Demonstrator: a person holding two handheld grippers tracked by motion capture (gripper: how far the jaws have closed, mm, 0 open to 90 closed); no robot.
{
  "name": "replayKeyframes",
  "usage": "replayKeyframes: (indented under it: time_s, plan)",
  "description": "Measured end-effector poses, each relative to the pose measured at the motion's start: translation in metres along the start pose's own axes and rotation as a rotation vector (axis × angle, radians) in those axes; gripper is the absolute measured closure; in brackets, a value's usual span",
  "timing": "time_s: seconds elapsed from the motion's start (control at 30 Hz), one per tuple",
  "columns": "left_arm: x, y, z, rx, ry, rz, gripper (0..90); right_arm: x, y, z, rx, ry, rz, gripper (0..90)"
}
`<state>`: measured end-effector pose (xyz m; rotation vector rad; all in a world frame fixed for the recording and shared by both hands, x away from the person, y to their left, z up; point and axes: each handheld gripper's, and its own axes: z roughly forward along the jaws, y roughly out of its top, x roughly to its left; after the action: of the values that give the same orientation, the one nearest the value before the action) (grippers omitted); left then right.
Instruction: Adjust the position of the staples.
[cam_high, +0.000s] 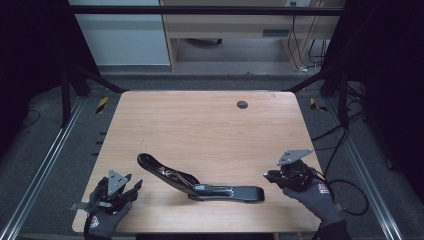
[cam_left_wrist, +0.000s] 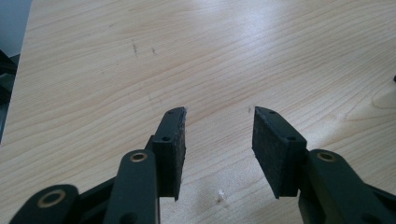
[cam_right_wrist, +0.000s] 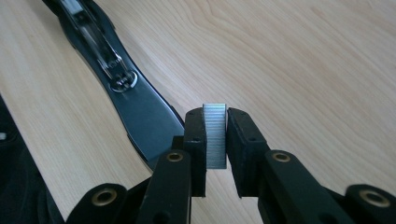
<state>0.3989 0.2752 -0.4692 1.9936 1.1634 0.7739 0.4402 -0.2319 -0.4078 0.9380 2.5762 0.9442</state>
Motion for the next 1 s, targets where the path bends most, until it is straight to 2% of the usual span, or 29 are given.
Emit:
replayKeyframes:
  time_s: [0.33, 0.77, 1.0]
  plan:
    - [0.0, 0.0, 0.0, -0.004, -0.003, 0.001, 54.8, 0.007, 0.024, 0.0, -0.052, 0.069, -0.076, 78.5]
    - [0.0, 0.0, 0.002, -0.003, -0.006, -0.004, 54.8, 0.019, 0.046, 0.011, -0.101, 0.113, -0.14, 78.5]
    - [0.0, 0.0, 0.001, -0.008, -0.007, -0.005, 54.9, 0.022, 0.052, 0.01, -0.11, 0.132, -0.167, 78.5]
